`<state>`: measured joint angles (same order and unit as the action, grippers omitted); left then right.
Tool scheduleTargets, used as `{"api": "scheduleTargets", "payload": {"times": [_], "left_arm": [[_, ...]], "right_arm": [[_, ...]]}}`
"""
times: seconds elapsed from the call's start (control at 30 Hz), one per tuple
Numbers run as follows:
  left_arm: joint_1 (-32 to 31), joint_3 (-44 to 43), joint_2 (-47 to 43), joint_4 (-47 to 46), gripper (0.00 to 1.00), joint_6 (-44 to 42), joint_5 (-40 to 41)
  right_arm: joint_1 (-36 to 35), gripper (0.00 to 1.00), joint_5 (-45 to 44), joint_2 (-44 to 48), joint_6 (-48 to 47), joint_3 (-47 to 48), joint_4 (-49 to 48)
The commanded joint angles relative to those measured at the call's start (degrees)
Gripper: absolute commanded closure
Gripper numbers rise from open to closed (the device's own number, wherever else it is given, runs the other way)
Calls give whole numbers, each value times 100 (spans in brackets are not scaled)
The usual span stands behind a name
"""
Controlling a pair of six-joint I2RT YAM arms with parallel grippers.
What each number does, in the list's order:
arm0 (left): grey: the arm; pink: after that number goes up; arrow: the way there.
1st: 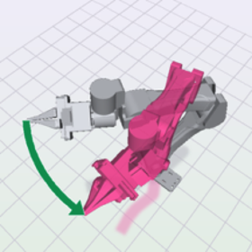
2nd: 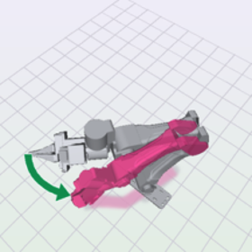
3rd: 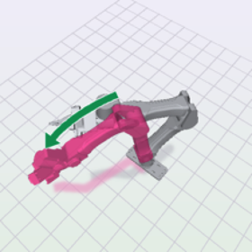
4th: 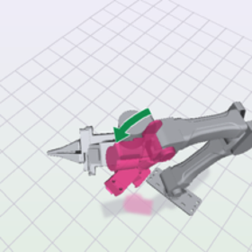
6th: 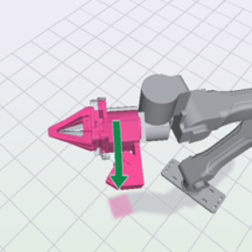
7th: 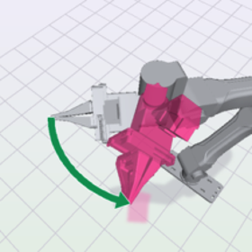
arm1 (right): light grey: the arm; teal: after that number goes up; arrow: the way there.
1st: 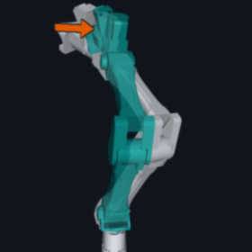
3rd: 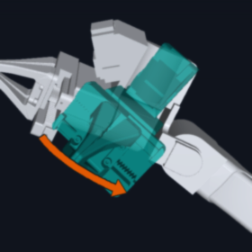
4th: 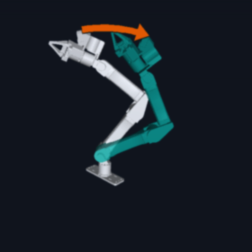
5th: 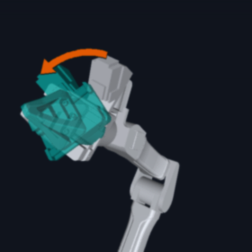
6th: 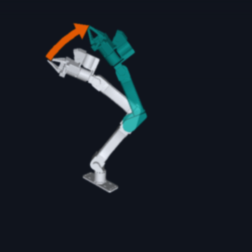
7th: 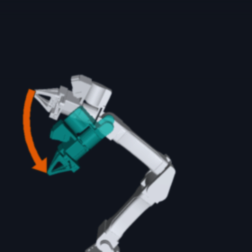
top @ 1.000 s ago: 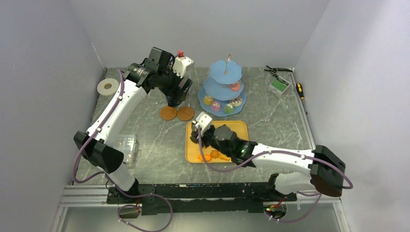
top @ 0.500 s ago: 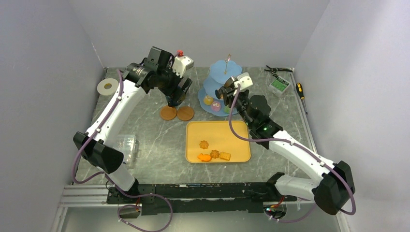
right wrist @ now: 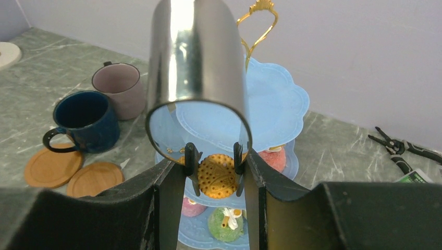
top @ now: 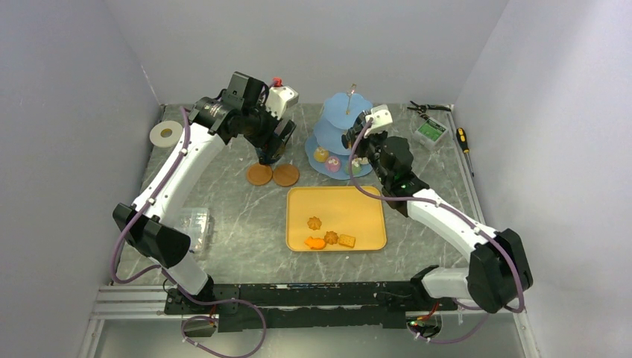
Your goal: Serve the afternoon tea
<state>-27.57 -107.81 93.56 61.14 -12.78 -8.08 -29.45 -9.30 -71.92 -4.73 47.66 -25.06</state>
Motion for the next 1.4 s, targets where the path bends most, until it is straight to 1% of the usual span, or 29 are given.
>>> {"api": "scheduleTargets", "payload": {"times": [0.0,0.2,0.43,0.53,0.63,0.8,1.03,1.27,1.37], "left_arm": [[-3,-161,-244,-50,7,-32,5],[-2,-178,-242,-47,7,-28,1],[-2,-152,-284,-97,7,-30,19],[-3,-118,-320,-119,7,-41,33],[-3,-105,-312,-76,7,-35,28],[-3,13,-369,-128,7,-32,24],[-3,-31,-338,-78,7,-4,0],[-2,101,-392,-81,7,26,-2],[-3,213,-416,-142,7,38,3]], "right_arm": [[99,71,18,-223,120,169,-834],[124,70,-217,-582,147,23,-1378],[124,60,-620,-1007,267,-104,-1916],[124,54,-684,-1026,358,-148,-1978],[128,50,-669,-932,441,-278,-2016],[115,44,-601,-595,464,-557,-1971],[107,43,-478,-54,696,-821,-1779],[-129,44,53,1144,978,-1281,-768],[-540,44,26,1654,1060,-1654,-350]]}}
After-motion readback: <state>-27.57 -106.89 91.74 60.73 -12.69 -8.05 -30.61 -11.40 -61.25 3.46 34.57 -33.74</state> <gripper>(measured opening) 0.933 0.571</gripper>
